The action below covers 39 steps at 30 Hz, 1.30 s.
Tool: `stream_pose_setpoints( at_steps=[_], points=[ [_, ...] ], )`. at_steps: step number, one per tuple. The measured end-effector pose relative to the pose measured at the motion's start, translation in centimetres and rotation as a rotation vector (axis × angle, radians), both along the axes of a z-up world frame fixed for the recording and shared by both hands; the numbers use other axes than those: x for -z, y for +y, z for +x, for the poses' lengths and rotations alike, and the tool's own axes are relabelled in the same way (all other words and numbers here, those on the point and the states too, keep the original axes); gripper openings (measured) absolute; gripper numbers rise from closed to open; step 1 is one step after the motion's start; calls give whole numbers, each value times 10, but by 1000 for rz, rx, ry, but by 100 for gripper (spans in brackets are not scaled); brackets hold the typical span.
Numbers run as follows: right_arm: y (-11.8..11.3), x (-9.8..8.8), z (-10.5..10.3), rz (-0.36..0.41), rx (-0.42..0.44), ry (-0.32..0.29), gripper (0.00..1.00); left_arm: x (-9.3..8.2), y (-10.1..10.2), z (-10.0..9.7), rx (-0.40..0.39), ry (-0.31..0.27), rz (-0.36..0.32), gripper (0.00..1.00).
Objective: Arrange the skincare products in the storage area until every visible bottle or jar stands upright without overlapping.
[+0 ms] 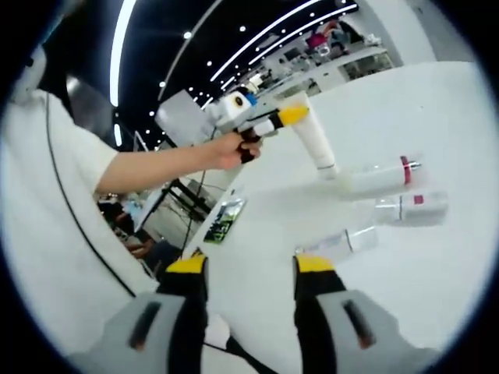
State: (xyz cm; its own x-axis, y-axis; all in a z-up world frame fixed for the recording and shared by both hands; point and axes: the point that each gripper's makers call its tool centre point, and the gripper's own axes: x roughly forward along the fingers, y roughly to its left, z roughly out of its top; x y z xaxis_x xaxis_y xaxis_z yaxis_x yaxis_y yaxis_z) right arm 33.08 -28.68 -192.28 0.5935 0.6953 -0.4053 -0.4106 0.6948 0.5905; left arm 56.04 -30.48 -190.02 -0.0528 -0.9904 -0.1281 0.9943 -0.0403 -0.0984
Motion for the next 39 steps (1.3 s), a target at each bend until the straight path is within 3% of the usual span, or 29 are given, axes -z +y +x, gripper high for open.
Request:
stream_pose_setpoints(
  at_steps=[13, 16, 22, 28, 30, 39],
  points=[
    [7, 2, 0, -7, -25, 4, 42, 1, 2, 5, 27, 37, 11, 9],
    [8, 3, -1, -6, -21, 4, 42, 9, 3, 4, 24, 30, 52, 11],
    [7, 4, -8, -8, -9, 8, 42, 9, 1, 2, 39, 34, 32, 9],
    [5, 6, -15, -12, 5, 12, 42, 8, -9, 1, 40, 20, 28, 7],
    [2, 6, -18, -14, 22, 16, 42, 7, -23, 2, 33, 22, 12, 7],
    [-5, 6, -18, -17, 56, 20, 41, 3, -51, 7, 24, 22, -7, 7]
  ],
)
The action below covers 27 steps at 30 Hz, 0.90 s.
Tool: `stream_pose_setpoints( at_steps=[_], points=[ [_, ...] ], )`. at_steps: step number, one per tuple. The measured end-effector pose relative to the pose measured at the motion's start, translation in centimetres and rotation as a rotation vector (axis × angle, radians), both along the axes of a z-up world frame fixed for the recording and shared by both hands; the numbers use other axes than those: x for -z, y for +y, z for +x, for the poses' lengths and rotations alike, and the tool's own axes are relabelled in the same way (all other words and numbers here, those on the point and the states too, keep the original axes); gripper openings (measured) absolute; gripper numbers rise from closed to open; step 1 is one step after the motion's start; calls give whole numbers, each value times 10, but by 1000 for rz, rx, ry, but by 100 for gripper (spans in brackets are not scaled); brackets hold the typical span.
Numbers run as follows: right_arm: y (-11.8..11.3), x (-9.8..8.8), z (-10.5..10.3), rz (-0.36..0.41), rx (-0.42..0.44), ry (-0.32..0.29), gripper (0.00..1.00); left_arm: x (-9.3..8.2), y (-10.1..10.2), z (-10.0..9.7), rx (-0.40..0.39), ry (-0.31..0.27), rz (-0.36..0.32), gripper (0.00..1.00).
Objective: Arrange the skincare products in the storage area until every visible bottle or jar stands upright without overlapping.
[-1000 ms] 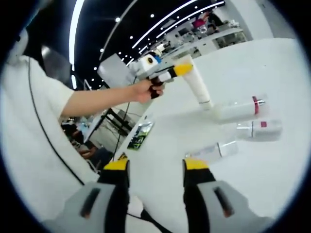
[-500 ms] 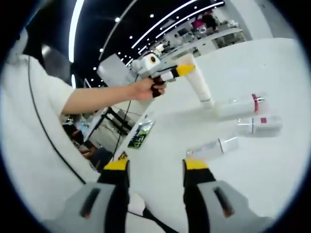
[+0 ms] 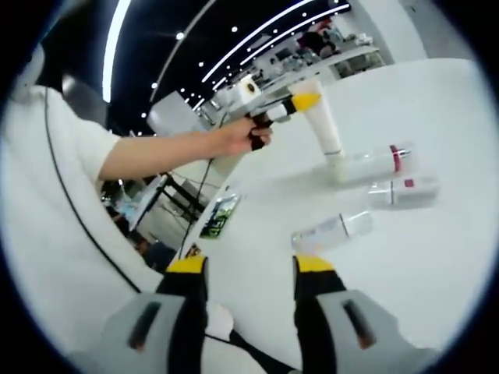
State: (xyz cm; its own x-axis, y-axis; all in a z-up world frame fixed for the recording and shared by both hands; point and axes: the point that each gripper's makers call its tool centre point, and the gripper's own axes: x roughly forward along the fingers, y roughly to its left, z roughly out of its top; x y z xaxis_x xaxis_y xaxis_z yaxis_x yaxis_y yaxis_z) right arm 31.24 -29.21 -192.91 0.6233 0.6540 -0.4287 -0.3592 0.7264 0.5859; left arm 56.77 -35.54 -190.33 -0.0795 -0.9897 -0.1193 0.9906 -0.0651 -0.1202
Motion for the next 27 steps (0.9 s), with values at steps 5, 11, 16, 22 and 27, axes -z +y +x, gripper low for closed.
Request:
stream_pose_setpoints(
  at_steps=[5, 11, 16, 22, 27],
  points=[
    [-2, 1, 0, -5, 4, 3, 41, -3, -5, 1, -9, 17, -31, 7],
    [-2, 2, 1, -7, 5, 8, 41, -3, 0, 2, -15, 25, -40, 8],
    [-1, 3, 2, -7, -1, 10, 41, -1, 6, 1, -7, 33, -30, 9],
    [2, 1, 5, -14, -16, 3, 41, 0, 9, 3, -10, 22, -12, 10],
    [1, 1, 5, -23, -20, -1, 41, -4, 14, 7, -18, 18, -8, 12]
  ],
)
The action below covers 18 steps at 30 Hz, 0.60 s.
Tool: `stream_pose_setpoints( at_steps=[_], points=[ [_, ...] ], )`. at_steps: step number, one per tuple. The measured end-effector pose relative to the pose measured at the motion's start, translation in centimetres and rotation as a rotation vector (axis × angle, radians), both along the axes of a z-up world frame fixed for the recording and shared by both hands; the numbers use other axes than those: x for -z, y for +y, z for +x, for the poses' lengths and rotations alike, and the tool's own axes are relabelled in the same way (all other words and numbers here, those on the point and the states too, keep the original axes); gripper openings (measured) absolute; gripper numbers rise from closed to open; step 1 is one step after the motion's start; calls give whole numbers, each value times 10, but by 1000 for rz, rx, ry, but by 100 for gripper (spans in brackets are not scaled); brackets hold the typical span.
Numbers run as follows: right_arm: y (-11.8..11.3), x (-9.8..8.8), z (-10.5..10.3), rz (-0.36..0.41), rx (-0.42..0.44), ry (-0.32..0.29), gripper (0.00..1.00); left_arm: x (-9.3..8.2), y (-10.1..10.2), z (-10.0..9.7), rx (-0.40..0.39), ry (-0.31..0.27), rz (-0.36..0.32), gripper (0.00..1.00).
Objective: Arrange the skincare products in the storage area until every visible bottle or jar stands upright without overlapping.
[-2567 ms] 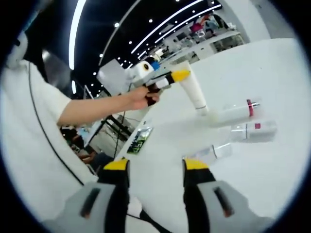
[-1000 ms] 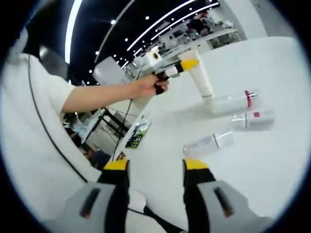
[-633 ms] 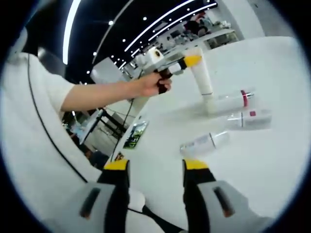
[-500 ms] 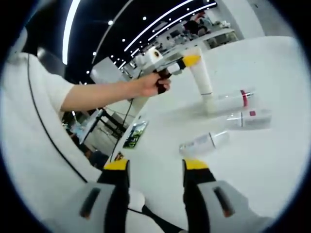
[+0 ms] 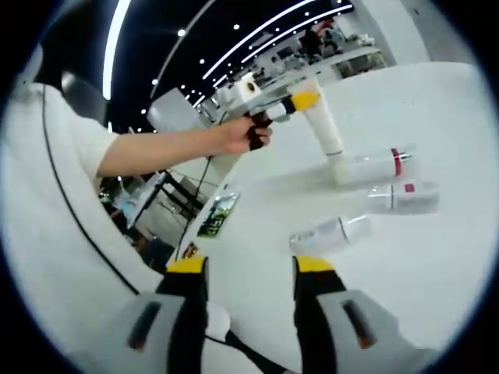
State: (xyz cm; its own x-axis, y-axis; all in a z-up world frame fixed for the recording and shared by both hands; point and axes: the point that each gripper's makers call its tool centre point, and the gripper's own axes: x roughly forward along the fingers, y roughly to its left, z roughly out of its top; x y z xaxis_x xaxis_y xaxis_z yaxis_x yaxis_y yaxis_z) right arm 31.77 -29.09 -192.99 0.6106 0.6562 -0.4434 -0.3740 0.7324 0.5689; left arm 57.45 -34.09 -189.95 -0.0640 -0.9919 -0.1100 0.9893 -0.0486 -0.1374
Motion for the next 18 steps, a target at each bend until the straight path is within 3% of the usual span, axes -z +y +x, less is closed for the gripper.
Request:
stream_pose_setpoints(
  at_steps=[5, 10, 18],
  points=[
    [2, 0, -2, -3, -6, -3, 41, -1, 3, 0, -3, -14, 25, 18],
    [5, -1, -2, 5, -9, -12, 41, -3, 10, -3, -16, -11, 60, 32],
    [12, -2, -2, 25, -23, -25, 41, -50, 24, 7, -97, -86, 30, 49]
  ],
)
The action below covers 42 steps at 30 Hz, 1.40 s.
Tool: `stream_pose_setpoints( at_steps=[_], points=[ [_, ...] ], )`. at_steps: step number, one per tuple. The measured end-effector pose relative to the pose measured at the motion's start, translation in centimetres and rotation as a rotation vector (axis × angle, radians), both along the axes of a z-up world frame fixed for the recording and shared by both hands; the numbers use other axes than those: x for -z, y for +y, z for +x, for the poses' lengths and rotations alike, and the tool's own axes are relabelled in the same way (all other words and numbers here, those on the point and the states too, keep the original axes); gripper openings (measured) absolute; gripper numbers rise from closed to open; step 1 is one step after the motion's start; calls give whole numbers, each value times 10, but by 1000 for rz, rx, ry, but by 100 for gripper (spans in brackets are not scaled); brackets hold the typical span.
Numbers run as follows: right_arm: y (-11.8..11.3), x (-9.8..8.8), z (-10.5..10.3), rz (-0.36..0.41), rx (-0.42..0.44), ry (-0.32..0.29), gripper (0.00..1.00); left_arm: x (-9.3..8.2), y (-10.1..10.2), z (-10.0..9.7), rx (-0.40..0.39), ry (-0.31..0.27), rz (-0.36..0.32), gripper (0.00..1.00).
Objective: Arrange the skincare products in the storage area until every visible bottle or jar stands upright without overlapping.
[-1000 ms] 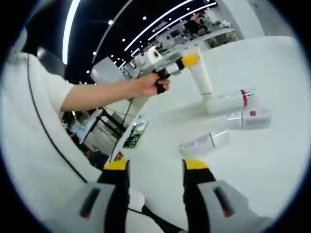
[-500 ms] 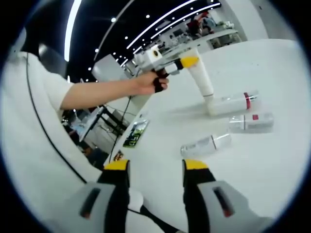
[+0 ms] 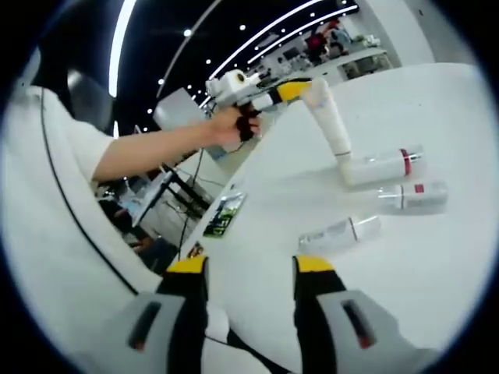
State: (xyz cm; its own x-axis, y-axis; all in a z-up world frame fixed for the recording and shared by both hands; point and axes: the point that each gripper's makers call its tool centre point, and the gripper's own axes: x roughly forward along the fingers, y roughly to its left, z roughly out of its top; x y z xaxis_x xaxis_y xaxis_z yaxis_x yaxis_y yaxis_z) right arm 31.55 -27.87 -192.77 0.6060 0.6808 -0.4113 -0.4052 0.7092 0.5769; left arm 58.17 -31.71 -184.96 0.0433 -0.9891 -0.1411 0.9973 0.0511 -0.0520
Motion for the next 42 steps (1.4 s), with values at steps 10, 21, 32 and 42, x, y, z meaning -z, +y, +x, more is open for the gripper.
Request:
stream_pose_setpoints(
  at_steps=[10, 21, 32, 42],
  points=[
    [-10, 1, -8, 20, 40, -4, 41, -75, -58, -34, 94, -131, 28, 50],
    [-32, 0, -21, 25, 116, 2, 41, 8, -116, -82, 164, -3, 407, 50],
    [-54, 2, -35, 21, 194, 21, 41, 115, -111, -89, 64, 132, 708, 49],
    [-68, 1, -41, 16, 233, 34, 41, 161, -103, -82, 42, 68, 843, 37]
  ],
)
